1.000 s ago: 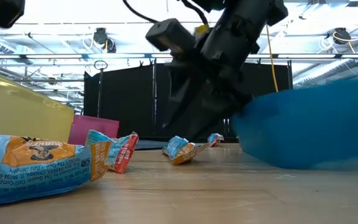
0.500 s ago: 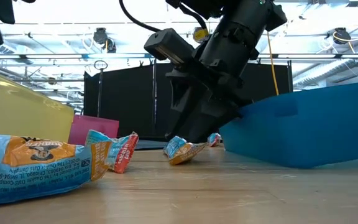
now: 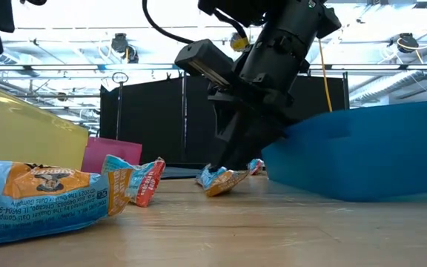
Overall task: Pick and place Granola Bars by type
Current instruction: Put the yellow granola bar into the yellow bin, then adjust the blue bin on the table
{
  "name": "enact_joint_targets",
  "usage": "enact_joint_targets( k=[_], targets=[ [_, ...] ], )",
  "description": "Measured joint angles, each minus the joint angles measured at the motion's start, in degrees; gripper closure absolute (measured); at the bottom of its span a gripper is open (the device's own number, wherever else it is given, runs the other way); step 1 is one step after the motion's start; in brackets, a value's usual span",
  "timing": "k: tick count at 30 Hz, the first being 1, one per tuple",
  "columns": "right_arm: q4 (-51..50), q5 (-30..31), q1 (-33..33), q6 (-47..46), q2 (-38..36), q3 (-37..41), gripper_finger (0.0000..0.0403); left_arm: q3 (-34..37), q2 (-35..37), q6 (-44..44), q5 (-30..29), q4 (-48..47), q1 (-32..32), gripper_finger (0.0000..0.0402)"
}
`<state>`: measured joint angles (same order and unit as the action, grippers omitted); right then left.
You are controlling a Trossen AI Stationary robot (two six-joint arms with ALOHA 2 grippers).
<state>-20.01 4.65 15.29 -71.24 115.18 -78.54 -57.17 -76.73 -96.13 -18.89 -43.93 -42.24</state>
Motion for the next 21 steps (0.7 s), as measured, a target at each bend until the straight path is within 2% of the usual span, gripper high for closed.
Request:
enact_joint_targets(
  k=[3, 21],
  targets=[
    [0.0, -0.5, -0.3, 1.0, 0.0, 0.0, 0.0396, 0.0, 0.0, 0.0, 0.4, 0.0, 0.0, 0.027],
    [-0.8, -0.5, -0.3, 3.0, -2.4, 0.0, 0.0403, 0.0, 0.0, 1.3, 0.9, 0.2, 0.8, 0.027]
  ],
)
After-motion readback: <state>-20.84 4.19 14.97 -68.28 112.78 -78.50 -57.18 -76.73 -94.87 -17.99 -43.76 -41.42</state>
